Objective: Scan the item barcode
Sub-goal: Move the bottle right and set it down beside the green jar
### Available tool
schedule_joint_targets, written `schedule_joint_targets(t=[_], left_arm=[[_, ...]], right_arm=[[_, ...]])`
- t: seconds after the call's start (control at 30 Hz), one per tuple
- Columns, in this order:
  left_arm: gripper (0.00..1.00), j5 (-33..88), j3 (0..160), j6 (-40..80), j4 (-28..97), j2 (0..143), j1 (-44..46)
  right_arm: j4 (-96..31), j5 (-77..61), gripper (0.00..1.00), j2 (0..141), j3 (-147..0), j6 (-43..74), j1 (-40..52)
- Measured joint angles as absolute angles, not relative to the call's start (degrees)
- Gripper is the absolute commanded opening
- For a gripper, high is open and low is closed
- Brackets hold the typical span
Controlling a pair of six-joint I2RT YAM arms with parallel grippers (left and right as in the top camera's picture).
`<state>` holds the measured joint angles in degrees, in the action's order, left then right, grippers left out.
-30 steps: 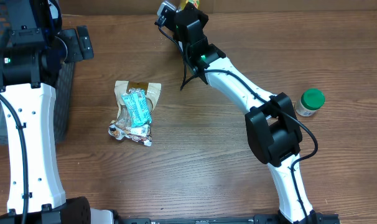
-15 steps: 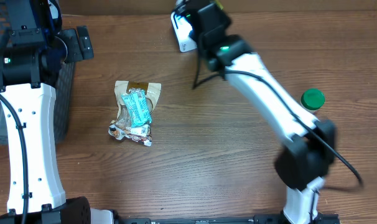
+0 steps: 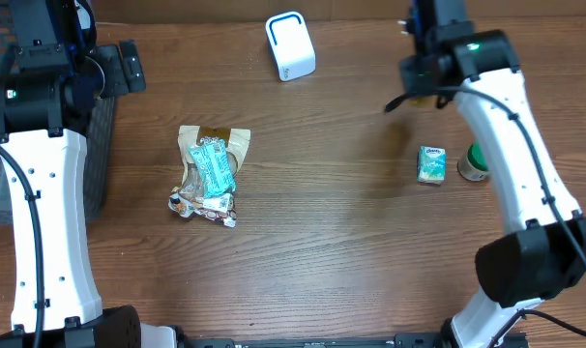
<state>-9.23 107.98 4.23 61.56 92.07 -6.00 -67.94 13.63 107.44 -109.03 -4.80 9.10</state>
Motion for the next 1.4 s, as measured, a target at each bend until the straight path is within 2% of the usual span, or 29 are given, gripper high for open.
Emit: schedule_joint_targets(t=[0.3, 0.4, 0.47, 0.87, 1.4], left_arm=[[1.0, -9.2, 108.0, 4.2, 61.6, 92.1, -6.0], [1.0, -9.2, 108.0, 4.2, 61.6, 92.1, -6.0], [1.0, -9.2, 108.0, 4.2, 61.6, 92.1, -6.0], [1.0, -9.2, 108.0, 4.2, 61.6, 92.1, -6.0], [1.0, -9.2, 108.0, 4.2, 61.6, 92.1, -6.0]], right_arm=[[-68.2, 5.8, 0.05, 107.4, -102.7, -0.7, -1.3], [-67.3, 5.3, 0.05, 107.4, -100.8, -0.5, -2.4], [-65.9, 4.9, 0.09, 107.4, -99.2, -0.3, -3.1], [-55.7, 7.4, 0.1, 107.4, -91.4, -0.2, -3.9], [-54.7, 9.9, 0.34, 107.4, -89.1, -0.1, -3.9]])
